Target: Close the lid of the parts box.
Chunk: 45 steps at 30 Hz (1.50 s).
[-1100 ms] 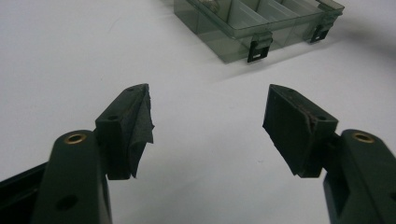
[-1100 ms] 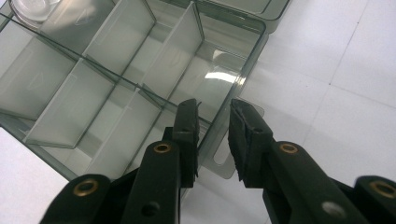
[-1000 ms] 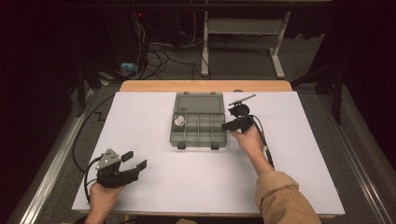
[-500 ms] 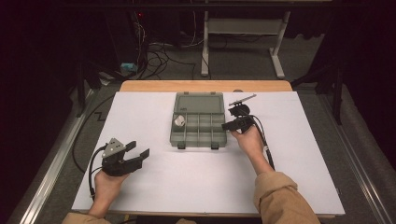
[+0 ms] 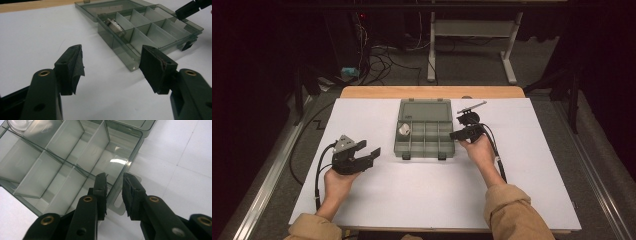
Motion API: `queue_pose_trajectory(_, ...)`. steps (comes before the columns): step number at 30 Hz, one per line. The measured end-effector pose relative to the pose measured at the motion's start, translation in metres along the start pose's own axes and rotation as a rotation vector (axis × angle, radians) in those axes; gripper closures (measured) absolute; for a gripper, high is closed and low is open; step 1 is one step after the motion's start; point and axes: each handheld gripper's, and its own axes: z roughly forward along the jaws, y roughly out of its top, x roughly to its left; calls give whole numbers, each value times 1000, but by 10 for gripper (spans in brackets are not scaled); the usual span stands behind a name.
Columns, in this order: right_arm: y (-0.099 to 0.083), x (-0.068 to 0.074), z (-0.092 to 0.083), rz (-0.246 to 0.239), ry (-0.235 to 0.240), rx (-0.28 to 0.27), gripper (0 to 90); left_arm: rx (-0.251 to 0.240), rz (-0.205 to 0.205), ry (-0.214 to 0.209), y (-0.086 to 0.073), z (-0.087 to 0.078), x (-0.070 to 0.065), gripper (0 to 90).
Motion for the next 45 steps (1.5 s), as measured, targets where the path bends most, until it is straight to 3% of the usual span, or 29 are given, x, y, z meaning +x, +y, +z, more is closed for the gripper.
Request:
queue_pose_trajectory(17,0,-1,0,-2,3,0,743,23,15,-7,29,43,-7,364)
queue_pose_trajectory(24,0,0,0,-1,3,0,743,21,-6,-9,42,56,-4,378)
queue_pose_trajectory(33,0,0,0,-1,2,1,743,75,-57,-28,66,74,4,403)
queue_pose_trajectory(40,0,0,0,-2,1,-1,743,98,-64,-23,79,89,4,394)
queue_pose_trajectory(42,0,0,0,-1,2,0,743,148,-70,-18,83,96,8,398)
queue_pose_trajectory(45,0,0,0,-2,1,-1,743,174,-87,-20,88,102,13,411)
